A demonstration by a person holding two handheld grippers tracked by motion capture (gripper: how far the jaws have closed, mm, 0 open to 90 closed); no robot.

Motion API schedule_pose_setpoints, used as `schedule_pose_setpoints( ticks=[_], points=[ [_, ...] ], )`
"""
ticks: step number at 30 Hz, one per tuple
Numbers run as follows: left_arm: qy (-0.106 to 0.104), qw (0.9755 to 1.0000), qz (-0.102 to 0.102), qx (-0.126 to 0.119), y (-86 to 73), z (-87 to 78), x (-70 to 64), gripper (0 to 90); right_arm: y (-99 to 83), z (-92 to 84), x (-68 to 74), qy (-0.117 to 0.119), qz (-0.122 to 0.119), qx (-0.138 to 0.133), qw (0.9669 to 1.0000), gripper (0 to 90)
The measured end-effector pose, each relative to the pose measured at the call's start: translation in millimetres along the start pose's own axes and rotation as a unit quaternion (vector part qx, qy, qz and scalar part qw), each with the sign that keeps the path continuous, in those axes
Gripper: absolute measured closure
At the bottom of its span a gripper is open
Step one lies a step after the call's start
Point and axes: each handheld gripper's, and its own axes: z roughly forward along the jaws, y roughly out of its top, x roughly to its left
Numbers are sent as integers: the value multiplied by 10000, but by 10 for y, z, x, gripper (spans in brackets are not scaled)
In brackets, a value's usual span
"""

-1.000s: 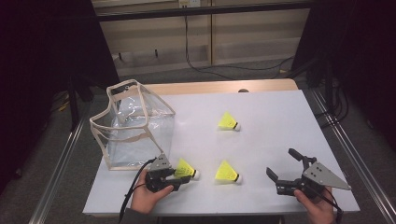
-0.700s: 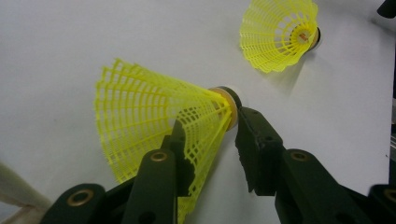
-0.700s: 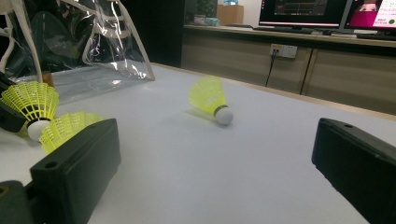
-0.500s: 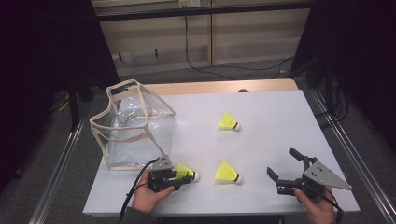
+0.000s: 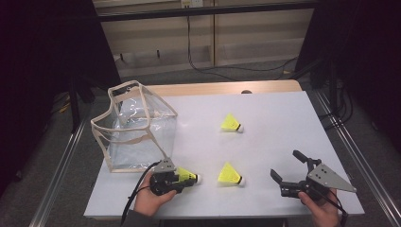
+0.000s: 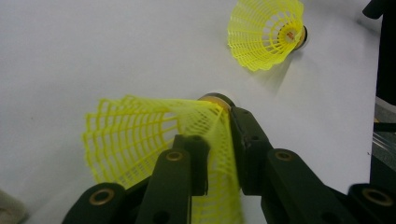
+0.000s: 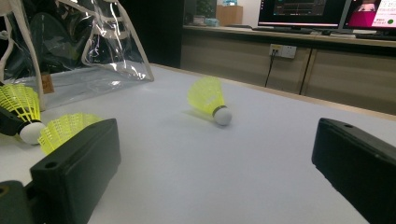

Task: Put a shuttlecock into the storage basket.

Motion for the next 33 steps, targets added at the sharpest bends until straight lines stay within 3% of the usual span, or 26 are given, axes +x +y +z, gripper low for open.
schedule_pose_setpoints(
  ticks=[10, 19, 33],
  points=[
    [8, 10000, -65, -37, 13, -25, -6, 784, -6, 8, -12, 6, 34, 10, 10000, 11],
    [36, 9996, -284, -76, 57, -74, -47, 786, -3, 28, -2, 37, -3, 3, 10000, 11],
    [110, 9995, -263, -141, 153, -139, -118, 786, -3, 19, -6, 37, -5, -4, 10000, 11]
  ],
)
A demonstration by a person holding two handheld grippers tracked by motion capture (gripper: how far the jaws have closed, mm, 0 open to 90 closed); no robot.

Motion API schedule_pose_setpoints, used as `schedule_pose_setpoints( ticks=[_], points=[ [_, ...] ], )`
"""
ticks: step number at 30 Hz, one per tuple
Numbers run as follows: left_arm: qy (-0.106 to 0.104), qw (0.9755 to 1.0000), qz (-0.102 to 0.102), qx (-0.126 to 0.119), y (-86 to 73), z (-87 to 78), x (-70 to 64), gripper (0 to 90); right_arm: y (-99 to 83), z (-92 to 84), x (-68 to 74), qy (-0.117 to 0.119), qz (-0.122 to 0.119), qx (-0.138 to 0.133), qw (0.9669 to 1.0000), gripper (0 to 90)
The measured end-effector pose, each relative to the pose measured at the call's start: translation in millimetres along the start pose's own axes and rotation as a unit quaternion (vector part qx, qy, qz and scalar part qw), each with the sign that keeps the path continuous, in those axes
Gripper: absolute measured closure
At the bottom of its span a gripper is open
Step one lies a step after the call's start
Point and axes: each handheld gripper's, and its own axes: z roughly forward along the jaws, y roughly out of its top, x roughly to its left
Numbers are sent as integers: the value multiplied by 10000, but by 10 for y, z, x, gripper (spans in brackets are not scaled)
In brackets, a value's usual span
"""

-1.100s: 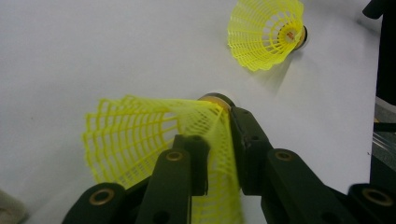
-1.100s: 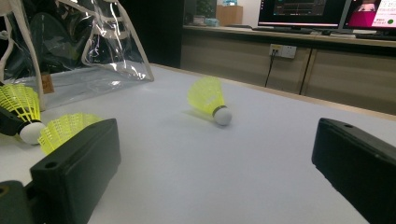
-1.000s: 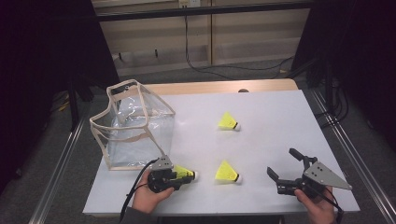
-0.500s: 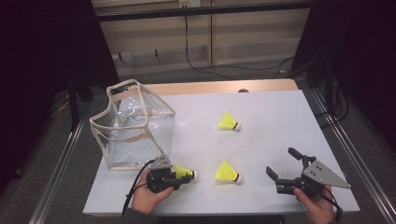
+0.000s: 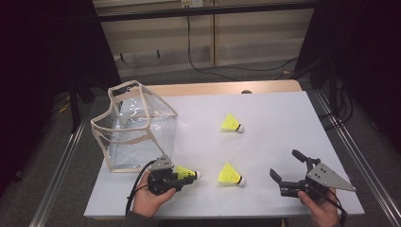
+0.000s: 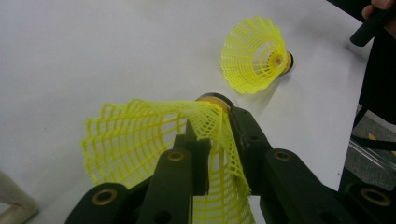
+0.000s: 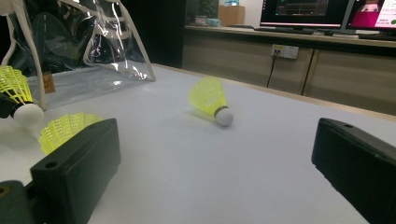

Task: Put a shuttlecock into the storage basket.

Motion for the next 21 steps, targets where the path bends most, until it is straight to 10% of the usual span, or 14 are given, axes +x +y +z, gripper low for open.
schedule_pose_setpoints(
  ticks=[21],
  points=[
    [-7, 9998, -213, 67, 195, -119, -76, 787, 2, 3, 2, -9, 50, -27, 10000, 11]
  ],
)
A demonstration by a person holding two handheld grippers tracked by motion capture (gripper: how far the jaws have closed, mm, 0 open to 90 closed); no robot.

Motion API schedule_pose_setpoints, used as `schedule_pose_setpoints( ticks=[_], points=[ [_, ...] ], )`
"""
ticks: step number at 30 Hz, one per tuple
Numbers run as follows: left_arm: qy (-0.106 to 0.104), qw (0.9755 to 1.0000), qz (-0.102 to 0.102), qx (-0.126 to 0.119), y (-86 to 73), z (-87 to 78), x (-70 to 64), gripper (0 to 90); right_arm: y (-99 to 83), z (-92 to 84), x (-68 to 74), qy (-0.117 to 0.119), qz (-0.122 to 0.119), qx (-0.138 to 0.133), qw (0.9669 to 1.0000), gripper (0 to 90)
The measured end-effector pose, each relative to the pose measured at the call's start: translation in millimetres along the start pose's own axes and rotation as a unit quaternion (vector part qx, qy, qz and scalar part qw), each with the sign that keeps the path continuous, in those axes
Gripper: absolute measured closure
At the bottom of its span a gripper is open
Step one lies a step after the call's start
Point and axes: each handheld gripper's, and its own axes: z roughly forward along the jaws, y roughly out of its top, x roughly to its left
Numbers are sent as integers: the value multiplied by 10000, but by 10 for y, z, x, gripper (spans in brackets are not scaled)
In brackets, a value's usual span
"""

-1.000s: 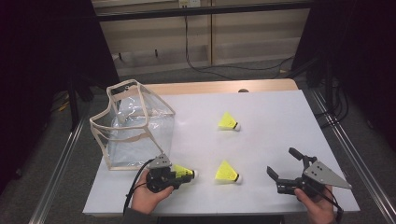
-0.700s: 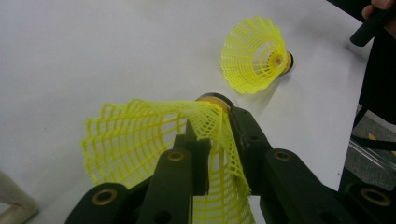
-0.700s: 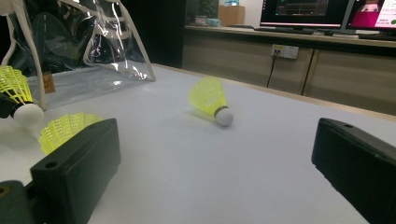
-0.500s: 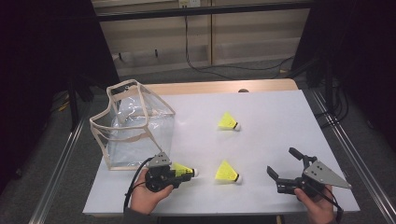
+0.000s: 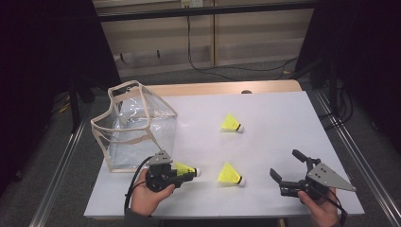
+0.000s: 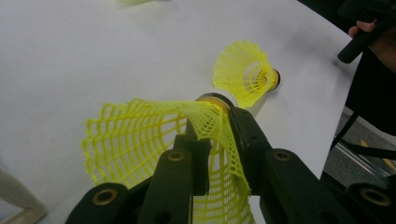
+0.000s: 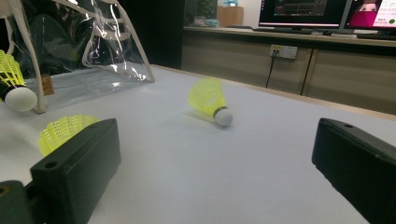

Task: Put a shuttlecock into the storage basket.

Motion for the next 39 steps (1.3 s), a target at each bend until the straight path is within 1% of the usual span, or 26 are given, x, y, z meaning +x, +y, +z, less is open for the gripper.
schedule_pose_setpoints(
  ticks=[1, 7, 12, 14, 16, 17, 19, 23, 28, 32, 39],
  points=[
    [-1, 10000, -1, 40, 10, -5, -5, 787, 3, 3, 3, 5, -12, -6, 10000, 11],
    [13, 10000, -53, 50, 45, -38, 4, 787, 1, 21, 8, 57, -30, 9, 10000, 11],
    [66, 9999, -72, 99, 111, -94, 9, 787, 1, 21, 7, 69, -22, 6, 10000, 12],
    [99, 9999, -78, 78, 137, -119, 7, 787, 1, 25, 10, 81, -16, 18, 10000, 11],
    [96, 9999, -78, 118, 149, -134, 7, 787, 1, 27, 12, 78, -34, 31, 10000, 12],
    [139, 9997, -69, 177, 174, -158, 0, 787, 0, 30, 14, 71, -5, 39, 10000, 11],
    [151, 9997, -52, 197, 198, -183, -6, 788, 5, 33, 11, 69, -9, 8, 10000, 11],
    [193, 9996, -100, 169, 234, -209, -4, 788, 8, 47, 20, 108, 5, 14, 9999, 11],
    [226, 9995, -49, 211, 274, -231, -4, 788, 11, 61, 19, 130, 23, -3, 9999, 8],
    [247, 9995, -102, 197, 310, -248, 11, 788, 8, 78, 15, 157, 70, 23, 9998, 8],
    [323, 9992, -97, 223, 364, -276, 31, 788, -7, 72, -3, 119, 93, 69, 9999, 2]
  ],
)
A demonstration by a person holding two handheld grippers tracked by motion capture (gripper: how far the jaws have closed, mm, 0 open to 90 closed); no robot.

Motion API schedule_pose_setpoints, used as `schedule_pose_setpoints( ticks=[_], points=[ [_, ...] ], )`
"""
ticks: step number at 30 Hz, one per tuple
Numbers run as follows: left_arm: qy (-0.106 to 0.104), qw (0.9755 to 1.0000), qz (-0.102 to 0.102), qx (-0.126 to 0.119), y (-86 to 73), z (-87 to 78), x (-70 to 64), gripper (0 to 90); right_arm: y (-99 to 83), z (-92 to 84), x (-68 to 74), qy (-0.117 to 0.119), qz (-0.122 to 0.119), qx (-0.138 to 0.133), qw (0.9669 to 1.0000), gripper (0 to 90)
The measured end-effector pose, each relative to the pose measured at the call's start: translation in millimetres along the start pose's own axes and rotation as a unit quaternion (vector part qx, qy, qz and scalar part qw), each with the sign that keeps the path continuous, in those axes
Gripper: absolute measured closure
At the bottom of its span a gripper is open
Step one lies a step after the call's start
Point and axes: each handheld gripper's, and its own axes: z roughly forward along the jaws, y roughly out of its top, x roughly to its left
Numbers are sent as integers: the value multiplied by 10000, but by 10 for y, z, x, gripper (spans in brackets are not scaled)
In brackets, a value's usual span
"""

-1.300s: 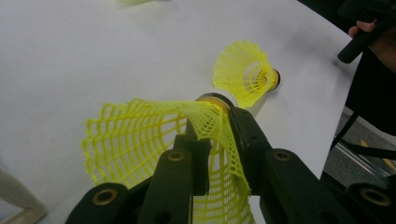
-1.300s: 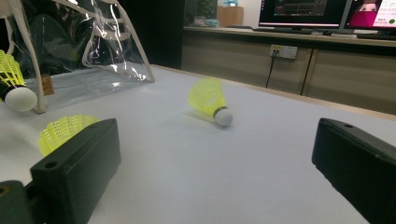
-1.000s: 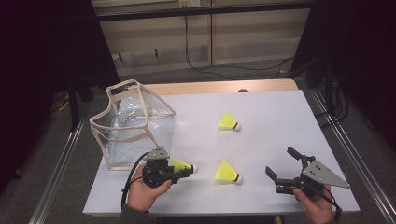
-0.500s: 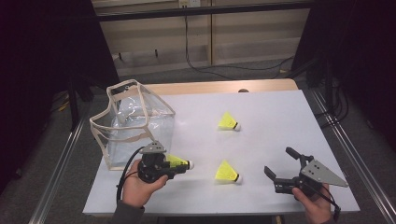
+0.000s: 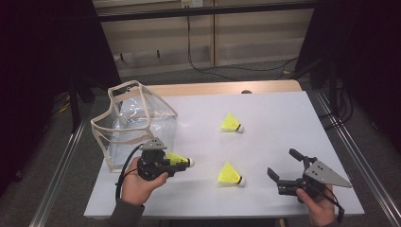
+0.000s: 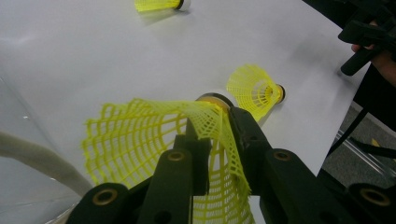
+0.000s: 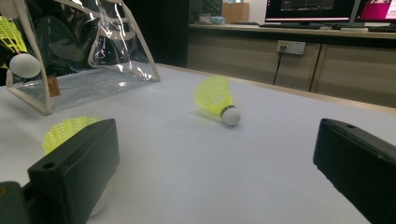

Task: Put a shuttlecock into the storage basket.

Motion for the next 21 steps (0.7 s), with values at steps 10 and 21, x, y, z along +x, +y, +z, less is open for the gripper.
schedule_pose_setpoints(
  ticks=[10, 21],
  points=[
    [38, 10000, 39, 28, 101, -36, -3, 788, -2, -6, -6, -5, -34, 45, 10000, 5],
    [61, 10000, 46, 41, 196, -66, -20, 788, -1, -9, 8, 38, -18, 51, 10000, 6]
  ],
)
